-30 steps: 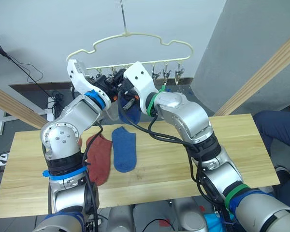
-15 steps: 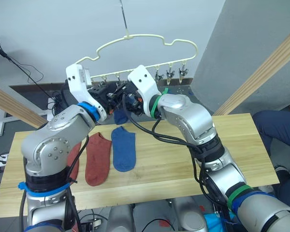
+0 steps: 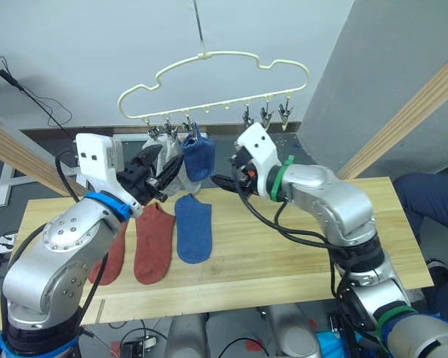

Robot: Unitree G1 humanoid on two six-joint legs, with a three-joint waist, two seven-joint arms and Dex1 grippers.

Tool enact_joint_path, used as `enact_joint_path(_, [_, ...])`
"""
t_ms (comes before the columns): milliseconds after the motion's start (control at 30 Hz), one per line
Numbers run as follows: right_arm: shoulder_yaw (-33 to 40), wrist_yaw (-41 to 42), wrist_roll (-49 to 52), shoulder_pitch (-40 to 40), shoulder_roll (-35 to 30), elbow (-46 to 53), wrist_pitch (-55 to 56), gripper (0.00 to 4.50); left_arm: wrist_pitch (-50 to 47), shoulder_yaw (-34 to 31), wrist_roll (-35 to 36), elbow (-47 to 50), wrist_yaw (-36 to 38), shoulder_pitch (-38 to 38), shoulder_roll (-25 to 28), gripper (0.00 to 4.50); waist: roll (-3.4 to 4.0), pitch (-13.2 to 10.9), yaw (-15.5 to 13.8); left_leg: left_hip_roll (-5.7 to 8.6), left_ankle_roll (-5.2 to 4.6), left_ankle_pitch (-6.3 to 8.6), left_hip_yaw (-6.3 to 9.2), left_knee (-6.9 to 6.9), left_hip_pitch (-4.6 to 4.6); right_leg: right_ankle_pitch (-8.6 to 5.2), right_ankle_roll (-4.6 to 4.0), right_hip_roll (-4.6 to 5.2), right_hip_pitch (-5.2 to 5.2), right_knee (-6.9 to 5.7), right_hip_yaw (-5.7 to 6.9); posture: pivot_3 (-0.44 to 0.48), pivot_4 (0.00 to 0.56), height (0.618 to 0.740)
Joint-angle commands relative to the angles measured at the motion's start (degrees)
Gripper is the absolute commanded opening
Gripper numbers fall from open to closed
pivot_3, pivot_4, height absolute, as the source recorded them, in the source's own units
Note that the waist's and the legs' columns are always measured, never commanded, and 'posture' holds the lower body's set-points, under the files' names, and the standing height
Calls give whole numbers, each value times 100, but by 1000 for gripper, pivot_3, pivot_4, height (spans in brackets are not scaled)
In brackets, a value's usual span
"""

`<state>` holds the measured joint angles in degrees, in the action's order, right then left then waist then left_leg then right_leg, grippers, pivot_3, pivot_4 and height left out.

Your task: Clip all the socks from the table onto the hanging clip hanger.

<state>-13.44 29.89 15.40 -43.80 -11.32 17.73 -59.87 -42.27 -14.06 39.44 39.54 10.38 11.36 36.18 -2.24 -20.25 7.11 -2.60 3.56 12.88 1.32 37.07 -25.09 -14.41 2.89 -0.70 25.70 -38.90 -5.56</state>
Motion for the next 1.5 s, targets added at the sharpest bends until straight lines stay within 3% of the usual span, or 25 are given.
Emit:
enact_joint_path(33, [456,196,559,227,-108,840,-121,3237,320,-191,31,468,266,-288,-56,2415,-1,2,-21,-2,1,-1,1,-1,0,0,0,-4,0,-1,1,-103,311,740])
enact_joint_path(133, [729,197,916,483,-192,1392,-239,3237,318,-450,507,499,611,-418,-31,2415,-1,3,-81,-8,1,0,2,-6,-1,-2,-4,-5,3,0,4,-98,304,740])
enact_joint_path(300, [867,-34,1253,768,-215,1884,-519,3237,302,-856,757,327,1343,-496,528,2415,-2,9,-110,-3,6,-3,1,-1,1,-2,-3,-4,2,-4,2,-92,295,740])
enact_joint_path(467, [930,-243,1406,1436,-608,2527,-727,3237,-265,-1983,2082,63,2454,-978,1390,2415,-14,22,-122,-7,8,-5,-1,-6,1,-4,-5,-5,7,-4,3,-89,269,740])
enact_joint_path(633, [937,-837,1312,1409,-339,2524,-820,3237,-674,-2148,2854,-291,2488,-842,1877,2415,-19,37,-122,-6,18,-14,0,-3,2,-9,1,-7,9,-8,3,-98,260,740])
enact_joint_path(767, [1019,-1661,965,1275,126,2395,-816,3237,-585,-1827,2714,-477,2613,-499,2065,2415,-20,39,-99,-8,27,-31,2,-3,2,-6,-3,-13,11,-9,4,-147,261,740])
enact_joint_path(933, [924,-2231,615,1146,338,2301,-748,3237,-269,-1288,2040,-565,2839,-147,2150,2415,-23,43,-80,-6,27,-32,-2,-4,1,0,-13,-11,12,-8,1,-191,282,740])
enact_joint_path(1267, [868,-2755,365,1340,644,2579,-838,3237,-110,-1092,1793,-408,3000,-208,1944,2415,-22,43,41,-11,27,-32,-5,-11,0,1,-14,-11,20,-11,-2,-240,324,740])
enact_joint_path(1500, [842,-2915,337,1306,884,2515,-843,3237,-65,-1116,1837,-534,3101,-69,1938,2415,-21,42,93,-11,26,-32,-1,-8,-1,1,-14,-12,19,-12,0,-220,336,740])
